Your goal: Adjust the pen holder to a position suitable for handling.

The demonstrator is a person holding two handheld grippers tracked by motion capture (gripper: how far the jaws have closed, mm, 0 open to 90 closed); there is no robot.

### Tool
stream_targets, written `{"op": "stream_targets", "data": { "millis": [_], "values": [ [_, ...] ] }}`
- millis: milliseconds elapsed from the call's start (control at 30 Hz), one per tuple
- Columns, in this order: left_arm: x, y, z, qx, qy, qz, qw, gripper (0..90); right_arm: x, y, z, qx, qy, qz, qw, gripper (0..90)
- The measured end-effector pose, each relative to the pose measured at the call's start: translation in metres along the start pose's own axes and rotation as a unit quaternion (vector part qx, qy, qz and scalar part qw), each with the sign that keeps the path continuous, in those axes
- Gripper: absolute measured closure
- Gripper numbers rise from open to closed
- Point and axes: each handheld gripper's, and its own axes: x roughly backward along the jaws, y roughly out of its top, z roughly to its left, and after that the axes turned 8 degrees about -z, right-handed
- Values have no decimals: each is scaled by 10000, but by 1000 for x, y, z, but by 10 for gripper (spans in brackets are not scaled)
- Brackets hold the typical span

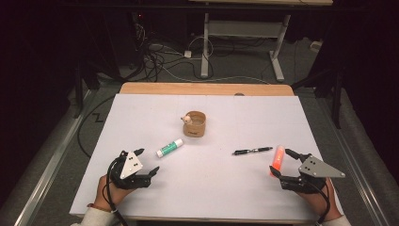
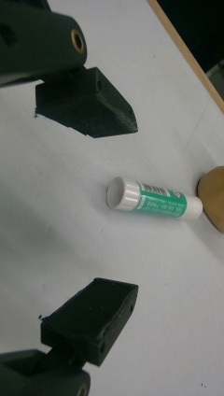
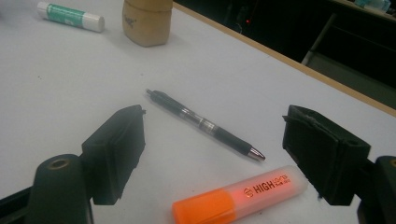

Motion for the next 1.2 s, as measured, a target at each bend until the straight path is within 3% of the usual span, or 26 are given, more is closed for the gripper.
{"op": "stream_targets", "data": {
  "millis": [700, 900, 1200],
  "values": [
    [-8, 15, 4, -88, -188, 253, 9995, 192, -2, -1, 0, 30, 18, 73, 10000, 220],
    [-17, 23, 6, -121, -302, 530, 9981, 199, -3, -1, 1, 25, 42, 101, 9999, 223],
    [-33, 29, 12, -91, -477, 1009, 9937, 201, -4, -2, 1, 19, 49, 117, 9999, 223]
  ]
}}
